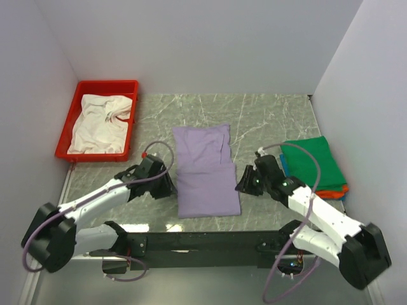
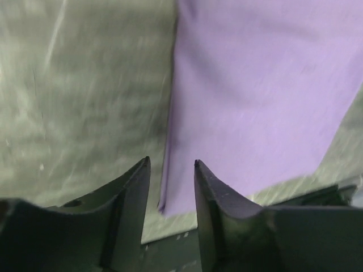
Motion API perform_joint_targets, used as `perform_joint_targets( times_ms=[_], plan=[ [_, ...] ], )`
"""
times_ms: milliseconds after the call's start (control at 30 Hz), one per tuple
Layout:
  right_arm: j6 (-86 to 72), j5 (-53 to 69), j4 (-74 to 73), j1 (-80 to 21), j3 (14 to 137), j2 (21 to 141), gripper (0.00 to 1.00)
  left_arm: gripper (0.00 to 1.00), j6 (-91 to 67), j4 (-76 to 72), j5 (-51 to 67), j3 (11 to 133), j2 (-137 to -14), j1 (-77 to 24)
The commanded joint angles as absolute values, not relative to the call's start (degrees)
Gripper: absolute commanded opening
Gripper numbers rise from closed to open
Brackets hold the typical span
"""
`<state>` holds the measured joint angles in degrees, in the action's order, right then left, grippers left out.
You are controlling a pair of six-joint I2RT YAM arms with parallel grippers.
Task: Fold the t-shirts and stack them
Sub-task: Fold the tshirt
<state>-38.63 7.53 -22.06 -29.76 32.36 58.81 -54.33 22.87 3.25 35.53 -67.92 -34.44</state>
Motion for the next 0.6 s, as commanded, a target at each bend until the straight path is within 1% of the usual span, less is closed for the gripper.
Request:
perform_joint_targets(
  times_ms=[0,33,67,100,167,300,567],
  plan=[
    [-42.18,11.68,-23.55,-30.41,27.96,51.87,0.37,0.43,-55.63,24.34,8.95,31.22,-61.55,-34.89],
    [-42.54,12.99,-23.82,-30.50,26.99,50.81,0.37,0.45,-56.68,24.35,9.40,30.24,-60.39,-35.07],
    [-42.80,13.01,-24.86,-30.50,25.76,49.15,0.38,0.49,-57.21,24.26,10.10,29.28,-58.55,-35.33],
    [-43.15,12.92,-25.57,-30.50,25.23,48.35,0.38,0.50,-57.74,23.82,11.06,27.61,-57.75,-35.68],
    [-43.50,13.18,-26.89,-30.59,23.74,46.77,0.40,0.52,-59.93,23.29,10.90,25.50,-56.08,-37.35],
    [-44.82,15.99,-26.37,-30.67,20.31,44.48,0.45,0.52,-63.88,21.54,10.02,23.21,-55.11,-42.00],
    [-45.88,16.96,-25.41,-30.67,16.27,43.94,0.47,0.50,-68.99,15.65,8.44,19.69,-56.86,-47.02]
  ],
)
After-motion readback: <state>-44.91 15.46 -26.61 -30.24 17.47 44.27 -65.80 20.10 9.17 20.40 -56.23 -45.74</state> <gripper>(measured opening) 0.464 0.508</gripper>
